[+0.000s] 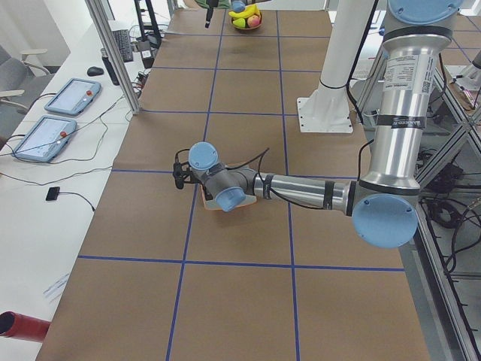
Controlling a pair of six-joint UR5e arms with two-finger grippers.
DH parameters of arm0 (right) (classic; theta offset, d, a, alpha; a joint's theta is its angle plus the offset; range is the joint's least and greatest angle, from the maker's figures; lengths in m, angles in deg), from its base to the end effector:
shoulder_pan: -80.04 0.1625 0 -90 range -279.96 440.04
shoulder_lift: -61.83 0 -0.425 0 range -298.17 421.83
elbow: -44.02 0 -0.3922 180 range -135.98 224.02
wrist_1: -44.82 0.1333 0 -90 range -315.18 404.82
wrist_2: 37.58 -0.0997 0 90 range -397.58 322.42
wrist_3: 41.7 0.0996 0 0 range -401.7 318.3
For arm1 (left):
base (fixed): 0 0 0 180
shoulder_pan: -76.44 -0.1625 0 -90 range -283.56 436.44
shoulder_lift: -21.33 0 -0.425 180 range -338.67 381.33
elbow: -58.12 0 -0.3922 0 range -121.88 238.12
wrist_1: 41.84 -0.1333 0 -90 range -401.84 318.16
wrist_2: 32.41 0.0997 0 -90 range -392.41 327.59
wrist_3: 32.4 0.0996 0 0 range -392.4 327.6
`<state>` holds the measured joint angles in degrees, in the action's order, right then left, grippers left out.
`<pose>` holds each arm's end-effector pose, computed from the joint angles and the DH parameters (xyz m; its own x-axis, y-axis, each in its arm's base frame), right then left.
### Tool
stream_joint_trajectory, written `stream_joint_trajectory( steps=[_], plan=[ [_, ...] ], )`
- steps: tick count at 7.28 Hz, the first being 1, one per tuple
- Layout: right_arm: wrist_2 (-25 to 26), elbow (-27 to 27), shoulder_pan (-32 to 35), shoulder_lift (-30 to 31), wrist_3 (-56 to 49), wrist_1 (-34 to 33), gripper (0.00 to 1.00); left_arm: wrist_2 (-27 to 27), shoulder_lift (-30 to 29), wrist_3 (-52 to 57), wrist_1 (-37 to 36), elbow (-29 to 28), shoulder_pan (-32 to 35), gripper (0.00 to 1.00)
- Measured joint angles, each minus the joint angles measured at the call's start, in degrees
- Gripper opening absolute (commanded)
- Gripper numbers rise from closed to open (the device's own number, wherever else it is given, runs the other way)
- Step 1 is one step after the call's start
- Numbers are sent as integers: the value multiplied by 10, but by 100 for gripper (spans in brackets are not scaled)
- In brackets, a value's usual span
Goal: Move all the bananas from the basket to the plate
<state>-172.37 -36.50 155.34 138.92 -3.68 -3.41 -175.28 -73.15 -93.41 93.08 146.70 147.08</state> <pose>-0.0929 -0.6030 0.5324 0.5510 -0.1030 0.8281 -0.2038 0.9457 0.2532 0.1269 -0.5238 0.5314 0.3749 -0.1846 -0.9085 0.2188 0.9699 -0.1068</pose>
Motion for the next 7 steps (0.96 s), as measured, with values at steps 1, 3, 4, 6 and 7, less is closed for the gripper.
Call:
stream_joint_trajectory(
  steps=[1, 3, 4, 6, 7],
  plan=[
    [13, 8, 19, 15, -86, -36, 100, 2, -2, 28, -9, -1, 19, 100],
    [29, 13, 58, 51, -220, -118, 100, 16, -7, 124, -49, 0, 69, 100],
    [33, 13, 76, 66, -266, -157, 100, 30, -13, 191, -85, 1, 94, 100],
    [84, 13, 98, 87, -326, -222, 100, 42, -27, 309, -160, 4, 137, 100],
    [133, 16, 100, 84, -331, -263, 100, 44, -31, 336, -178, 6, 149, 100]
  ],
)
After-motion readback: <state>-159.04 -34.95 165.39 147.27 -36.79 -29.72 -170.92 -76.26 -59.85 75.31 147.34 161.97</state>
